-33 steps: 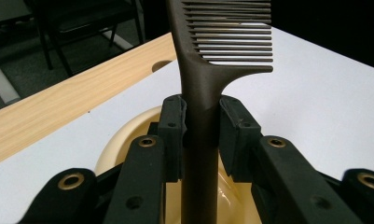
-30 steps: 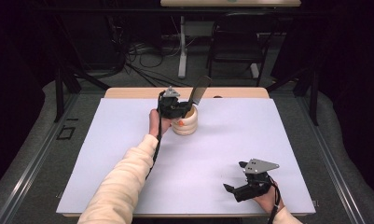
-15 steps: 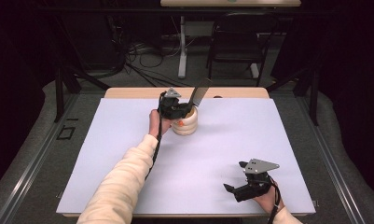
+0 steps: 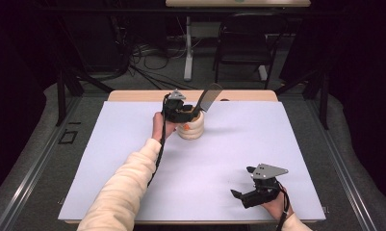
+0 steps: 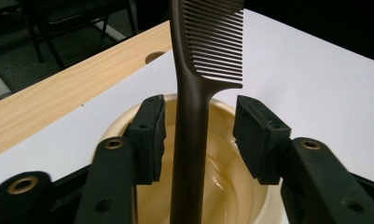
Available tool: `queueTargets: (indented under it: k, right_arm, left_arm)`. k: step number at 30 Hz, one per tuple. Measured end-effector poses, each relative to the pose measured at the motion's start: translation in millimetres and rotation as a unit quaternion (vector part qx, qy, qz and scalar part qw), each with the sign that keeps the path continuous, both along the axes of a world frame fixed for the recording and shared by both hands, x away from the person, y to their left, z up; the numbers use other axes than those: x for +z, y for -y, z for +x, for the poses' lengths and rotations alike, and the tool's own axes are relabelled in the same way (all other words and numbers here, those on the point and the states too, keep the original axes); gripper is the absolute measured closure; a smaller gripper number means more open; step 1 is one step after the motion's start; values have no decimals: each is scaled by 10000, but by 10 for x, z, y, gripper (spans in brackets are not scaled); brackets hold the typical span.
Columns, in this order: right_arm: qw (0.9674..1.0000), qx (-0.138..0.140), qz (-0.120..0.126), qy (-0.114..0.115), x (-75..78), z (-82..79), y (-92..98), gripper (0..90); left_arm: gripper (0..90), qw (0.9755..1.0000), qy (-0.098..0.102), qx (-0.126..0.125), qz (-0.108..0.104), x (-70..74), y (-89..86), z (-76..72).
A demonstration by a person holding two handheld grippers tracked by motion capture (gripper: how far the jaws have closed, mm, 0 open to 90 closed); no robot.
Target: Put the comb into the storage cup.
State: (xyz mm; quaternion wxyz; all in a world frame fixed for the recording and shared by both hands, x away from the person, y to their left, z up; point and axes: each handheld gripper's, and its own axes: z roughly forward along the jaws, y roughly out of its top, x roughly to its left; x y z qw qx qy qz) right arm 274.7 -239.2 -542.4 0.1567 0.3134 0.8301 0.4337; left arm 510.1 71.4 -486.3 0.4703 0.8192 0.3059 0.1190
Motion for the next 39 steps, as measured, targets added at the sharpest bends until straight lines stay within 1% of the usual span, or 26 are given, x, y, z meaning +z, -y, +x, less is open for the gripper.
queueTargets:
  k: [3, 6, 8, 12, 15, 17, 20, 22, 24, 26, 27, 28, 32, 35, 36, 39]
  right_arm:
    - [10000, 2, -7, 0, -1, 0, -1, 0]
    - [10000, -3, -6, 2, 0, -1, -2, 0]
    - [10000, -7, -7, 1, 0, 1, -2, 0]
    - [10000, -5, -3, 2, -2, 2, -7, 0]
    - [10000, -3, -8, -3, -1, 3, -2, 0]
    - [10000, 2, -7, -6, -2, 3, 0, 0]
    - [10000, 3, -4, -7, 0, 1, -1, 0]
    - [10000, -1, -6, -6, 1, 0, -3, 0]
    - [10000, -7, 10, 5, 3, -2, -4, 0]
    - [10000, -2, -1, -1, 2, -3, -6, 0]
    - [10000, -8, 3, -15, 3, -4, -6, 0]
    - [10000, -15, 10, -6, 3, -5, -5, 0]
    - [10000, -15, 5, 14, 5, -10, -3, 0]
    - [10000, -22, -5, 18, 2, -5, 2, 0]
    - [10000, -20, -4, 17, 1, -6, 2, 0]
    - [10000, -17, -4, 1, -1, -4, 0, 0]
  left_arm:
    - [492, 10000, 3, 30, 16, 32, -25, -8]
    - [478, 10000, 9, 26, 37, 56, -50, -12]
    - [448, 10000, -3, 41, 90, 66, -52, -17]
    - [349, 9999, -75, 19, 125, 81, -53, -29]
    - [309, 9999, -82, 20, 148, 100, -54, -46]
    - [281, 9998, -49, 27, 194, 123, -60, -63]
    - [212, 9997, -24, 26, 236, 152, -83, -88]
    - [156, 9997, -19, 68, 245, 165, -112, -106]
    - [142, 9995, -31, 116, 305, 179, -143, -130]
    - [102, 9994, -35, 111, 341, 192, -168, -148]
    - [95, 9992, -30, 117, 369, 203, -185, -161]
    - [89, 9993, -15, 142, 346, 213, -203, -179]
    - [38, 9992, -26, 159, 363, 255, -267, -225]
    - [26, 9990, 0, 140, 417, 289, -305, -258]
    - [22, 9991, 1, 142, 393, 298, -318, -269]
    - [5, 9989, -14, 176, 441, 314, -358, -311]
